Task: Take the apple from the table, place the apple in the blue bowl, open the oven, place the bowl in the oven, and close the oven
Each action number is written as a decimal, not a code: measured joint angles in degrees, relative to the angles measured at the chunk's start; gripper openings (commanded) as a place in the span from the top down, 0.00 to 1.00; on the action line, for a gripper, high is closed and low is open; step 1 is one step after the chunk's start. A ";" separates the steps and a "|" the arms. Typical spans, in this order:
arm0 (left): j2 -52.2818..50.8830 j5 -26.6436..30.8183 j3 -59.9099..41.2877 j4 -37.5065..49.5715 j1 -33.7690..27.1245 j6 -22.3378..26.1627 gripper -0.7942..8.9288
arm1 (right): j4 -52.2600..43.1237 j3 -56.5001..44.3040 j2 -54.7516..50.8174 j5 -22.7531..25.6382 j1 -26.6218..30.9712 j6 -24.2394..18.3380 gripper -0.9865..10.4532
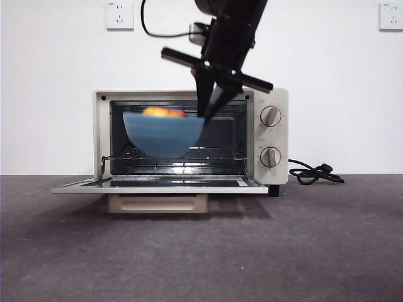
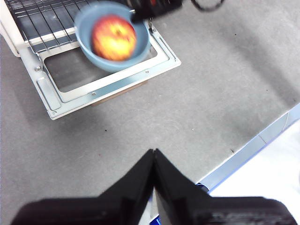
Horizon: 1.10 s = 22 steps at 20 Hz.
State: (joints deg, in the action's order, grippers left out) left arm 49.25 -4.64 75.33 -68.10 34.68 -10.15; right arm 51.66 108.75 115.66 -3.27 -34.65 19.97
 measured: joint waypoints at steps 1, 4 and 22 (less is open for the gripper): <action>0.00 0.02 0.00 0.02 0.00 0.00 0.92 | 0.31 1.75 0.46 -0.22 0.59 0.55 0.93; 0.00 0.00 0.00 0.00 0.00 0.00 0.92 | -1.09 3.13 1.55 -1.42 3.26 3.19 0.93; 0.00 0.00 0.00 -0.02 0.00 0.00 0.92 | -3.67 3.13 4.31 2.43 7.41 9.84 0.90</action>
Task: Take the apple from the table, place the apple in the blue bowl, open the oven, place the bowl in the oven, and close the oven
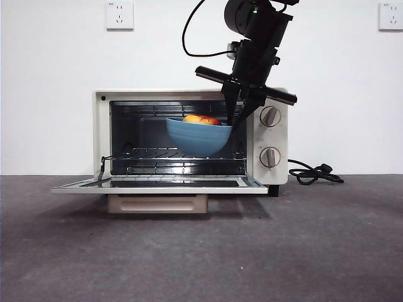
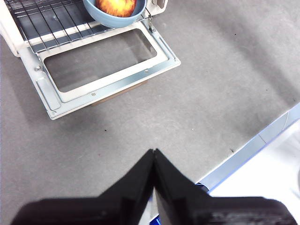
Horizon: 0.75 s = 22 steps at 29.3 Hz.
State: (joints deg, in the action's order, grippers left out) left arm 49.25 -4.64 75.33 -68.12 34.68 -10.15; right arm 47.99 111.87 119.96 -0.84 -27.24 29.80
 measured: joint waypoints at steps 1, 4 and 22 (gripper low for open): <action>0.00 0.00 0.00 0.00 0.00 0.00 0.92 | -0.02 0.00 0.00 0.00 0.00 0.00 0.90; 0.00 0.00 0.00 0.00 0.00 0.00 0.92 | 0.00 0.00 0.00 0.02 0.00 0.02 0.84; 0.00 0.15 0.00 0.00 0.00 0.00 0.92 | 0.20 0.00 -1.38 2.25 -0.26 -3.30 0.69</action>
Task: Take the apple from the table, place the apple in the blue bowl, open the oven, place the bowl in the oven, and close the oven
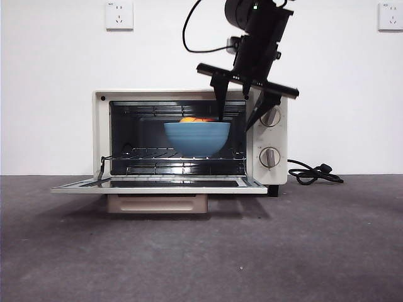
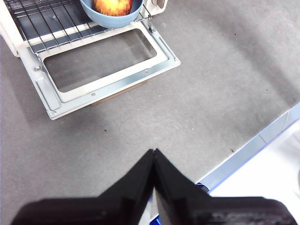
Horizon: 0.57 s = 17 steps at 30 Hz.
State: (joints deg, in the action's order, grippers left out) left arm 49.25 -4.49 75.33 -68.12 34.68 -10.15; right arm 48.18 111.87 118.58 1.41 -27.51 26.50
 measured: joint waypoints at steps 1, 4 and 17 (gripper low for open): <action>0.00 0.72 0.00 0.00 0.00 0.00 0.92 | 0.33 0.00 -0.61 0.17 -0.07 -0.48 0.69; 0.13 5.33 0.00 0.00 0.00 0.00 0.92 | 1.49 0.00 -3.34 1.57 -0.66 -2.38 0.69; 7.69 8.79 -4.76 4.37 -2.51 0.22 0.93 | 11.45 0.00 -19.54 2.93 -6.25 -19.47 0.81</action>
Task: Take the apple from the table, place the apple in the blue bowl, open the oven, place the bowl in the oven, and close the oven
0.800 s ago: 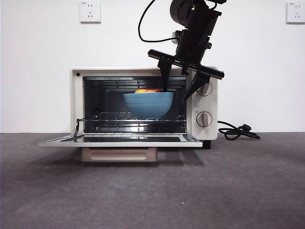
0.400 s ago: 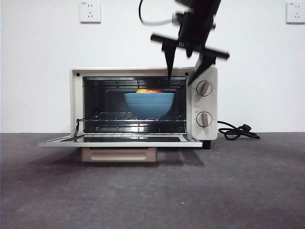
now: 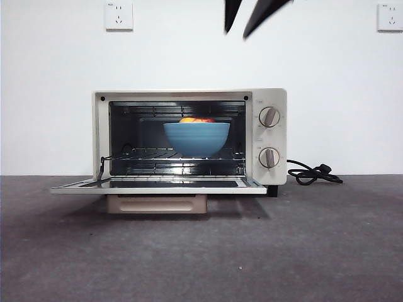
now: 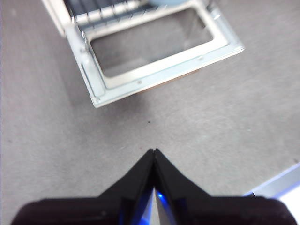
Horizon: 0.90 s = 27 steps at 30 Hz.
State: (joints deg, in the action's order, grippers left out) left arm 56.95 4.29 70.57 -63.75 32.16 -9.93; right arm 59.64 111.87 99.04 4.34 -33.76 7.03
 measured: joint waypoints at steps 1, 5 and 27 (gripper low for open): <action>0.26 -0.28 -1.38 1.38 -0.37 0.02 0.93 | 0.79 0.00 -1.07 0.24 -0.20 -1.05 0.81; 1.01 -2.75 -8.74 7.39 -2.97 0.07 0.93 | 0.68 -2.97 -6.49 1.79 -0.37 -4.24 0.87; 26.77 -35.10 -21.49 31.15 -31.08 1.40 0.93 | -18.93 -51.71 -41.27 0.17 1.99 -0.04 0.92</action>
State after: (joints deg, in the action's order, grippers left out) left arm 83.72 -30.81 49.08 -32.60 1.08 -8.54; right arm 40.71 60.16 57.78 4.51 -31.77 6.98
